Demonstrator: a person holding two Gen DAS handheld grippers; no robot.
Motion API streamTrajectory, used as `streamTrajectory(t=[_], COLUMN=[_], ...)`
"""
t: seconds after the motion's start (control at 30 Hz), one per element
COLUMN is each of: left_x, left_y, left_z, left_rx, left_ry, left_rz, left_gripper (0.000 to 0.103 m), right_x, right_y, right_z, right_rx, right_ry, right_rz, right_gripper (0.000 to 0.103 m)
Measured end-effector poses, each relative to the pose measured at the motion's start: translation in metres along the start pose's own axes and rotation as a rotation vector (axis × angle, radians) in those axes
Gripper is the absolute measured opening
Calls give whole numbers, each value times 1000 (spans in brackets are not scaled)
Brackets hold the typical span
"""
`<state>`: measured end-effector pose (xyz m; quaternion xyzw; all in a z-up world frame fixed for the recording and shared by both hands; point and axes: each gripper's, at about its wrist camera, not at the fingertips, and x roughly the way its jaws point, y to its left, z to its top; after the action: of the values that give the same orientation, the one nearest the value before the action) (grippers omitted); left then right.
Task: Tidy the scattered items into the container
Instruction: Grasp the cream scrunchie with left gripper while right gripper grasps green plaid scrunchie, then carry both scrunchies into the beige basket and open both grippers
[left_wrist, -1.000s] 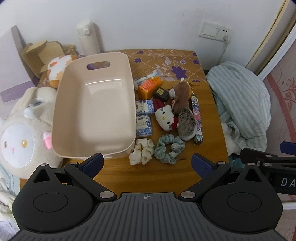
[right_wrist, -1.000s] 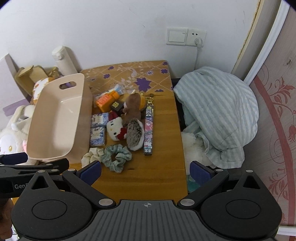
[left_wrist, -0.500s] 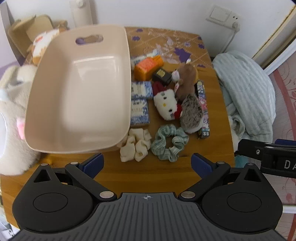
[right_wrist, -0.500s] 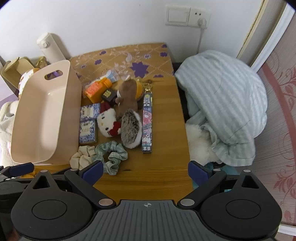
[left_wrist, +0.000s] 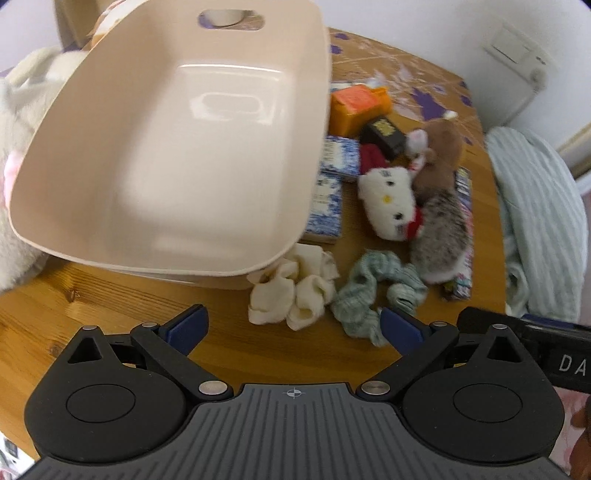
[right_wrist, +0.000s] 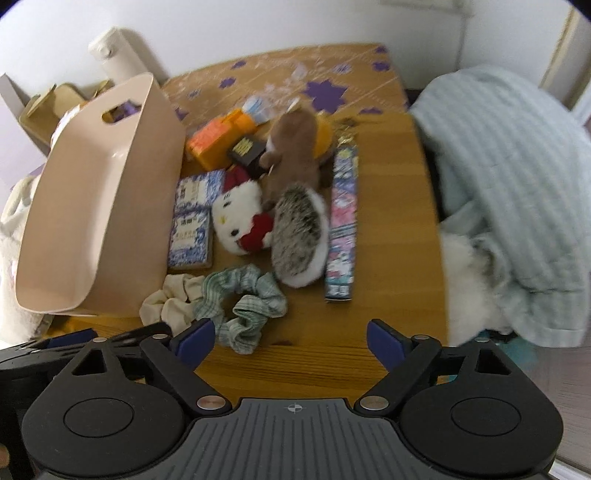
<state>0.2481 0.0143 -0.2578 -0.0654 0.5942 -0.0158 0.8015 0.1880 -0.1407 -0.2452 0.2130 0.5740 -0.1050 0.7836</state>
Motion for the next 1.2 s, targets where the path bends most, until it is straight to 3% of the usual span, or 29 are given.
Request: streamTrajectory(t=[0.13,0.37,0.63,0.77,0.87,0.9,1.03,1.2], left_x=[18,45,56,56,53,53,53,40], left_y=[7,17,29,25,23,21,18,16], left_z=[-1,3,5,7,9,9,12,-1], left_rx=[-48,-131,-207,-186,-176,-168,-162,-133], left_ry=[-1,29,13,-10,-5,5,43,42], left_rz=[10,21,18,22,-11,-19,-42,-31], left_gripper=[89,86,81,76,49,37,23,18], right_x=[27,63,89,94,94,95,93,80], right_y=[0,5,4,1,11,15,28,38], right_z=[3,12,17,17,17,16,5,-4], right_rx=[0,-4,76,117,53,35,-1,-78], right_ry=[26,64,132,138,150,159,176,170], right_rz=[58,89,135,167,136,131,136,136], right_gripper=[87,76,71,53,26,24,14,11])
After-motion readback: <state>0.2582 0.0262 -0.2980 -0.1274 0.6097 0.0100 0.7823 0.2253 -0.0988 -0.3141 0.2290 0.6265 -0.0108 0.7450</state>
